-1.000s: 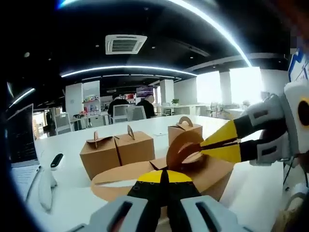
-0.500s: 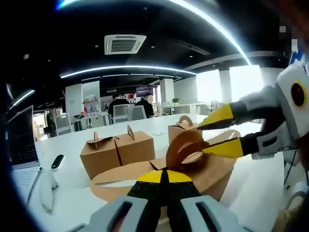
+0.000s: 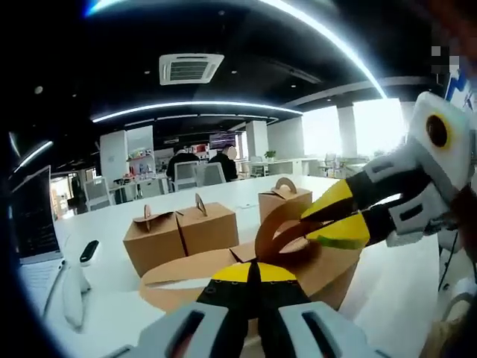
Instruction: Pick up one paper box from the group, open the paper box, and remove the item inside
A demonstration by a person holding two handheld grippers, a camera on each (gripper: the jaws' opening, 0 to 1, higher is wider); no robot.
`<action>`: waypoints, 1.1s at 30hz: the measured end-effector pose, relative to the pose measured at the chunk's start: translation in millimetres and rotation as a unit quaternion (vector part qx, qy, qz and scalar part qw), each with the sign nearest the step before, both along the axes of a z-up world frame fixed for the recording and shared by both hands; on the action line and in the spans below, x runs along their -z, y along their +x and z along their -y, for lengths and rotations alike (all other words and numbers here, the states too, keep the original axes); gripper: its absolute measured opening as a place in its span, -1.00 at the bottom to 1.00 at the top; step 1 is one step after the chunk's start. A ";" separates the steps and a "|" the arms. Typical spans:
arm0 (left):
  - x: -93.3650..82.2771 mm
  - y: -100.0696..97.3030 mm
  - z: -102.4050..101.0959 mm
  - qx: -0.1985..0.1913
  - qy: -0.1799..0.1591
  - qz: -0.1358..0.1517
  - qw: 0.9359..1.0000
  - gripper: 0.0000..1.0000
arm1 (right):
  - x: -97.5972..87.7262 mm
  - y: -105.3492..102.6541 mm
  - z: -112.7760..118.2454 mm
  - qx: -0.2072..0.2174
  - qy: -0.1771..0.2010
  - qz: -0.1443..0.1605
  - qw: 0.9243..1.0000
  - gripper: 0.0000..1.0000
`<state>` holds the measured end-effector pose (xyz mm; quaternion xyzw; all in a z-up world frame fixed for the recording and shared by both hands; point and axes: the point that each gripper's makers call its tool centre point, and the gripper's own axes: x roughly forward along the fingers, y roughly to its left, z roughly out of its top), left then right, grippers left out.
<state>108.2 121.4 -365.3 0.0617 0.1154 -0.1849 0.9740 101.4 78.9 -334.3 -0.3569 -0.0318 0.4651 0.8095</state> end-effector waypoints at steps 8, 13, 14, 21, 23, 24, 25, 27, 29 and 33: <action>0.3 0.0 -0.6 0.003 0.005 -0.003 1.000 -0.91 | 10.3 -5.6 0.0 0.000 -0.026 0.035 0.999 -0.94; 0.0 -0.4 0.1 0.007 0.008 -0.002 1.000 -0.91 | 13.4 -8.8 -0.5 0.007 -0.069 0.118 0.991 -0.95; -0.1 -0.6 -0.5 0.007 0.008 -0.002 1.000 -0.89 | 15.7 -9.6 0.3 0.006 -0.079 0.132 0.988 -0.95; -6.5 -6.8 2.3 0.040 0.006 -0.016 0.999 -0.66 | 15.2 -14.4 0.8 -0.002 -0.105 0.203 0.974 -0.95; -16.0 -9.7 4.9 0.059 -0.006 -0.014 0.998 -0.63 | 14.7 -13.9 1.5 -0.001 -0.104 0.205 0.973 -0.95; -21.6 -11.1 6.3 0.069 -0.013 -0.013 0.997 -0.63 | 14.1 -13.4 1.8 0.000 -0.103 0.206 0.973 -0.95; -26.1 -13.9 8.8 0.085 -0.021 -0.018 0.996 -0.63 | 14.1 -12.6 2.2 0.001 -0.104 0.207 0.973 -0.95; -38.9 -19.4 14.4 0.115 -0.054 -0.018 0.992 -0.63 | 14.0 -11.9 2.8 0.002 -0.104 0.209 0.972 -0.95; -55.2 -19.2 18.2 0.137 -0.097 -0.012 0.986 -0.63 | 14.0 -11.6 3.0 0.001 -0.104 0.209 0.972 -0.95; -70.1 -4.0 15.7 0.168 -0.078 -0.015 0.983 -0.63 | 14.3 -11.5 3.0 -0.003 -0.103 0.210 0.972 -0.95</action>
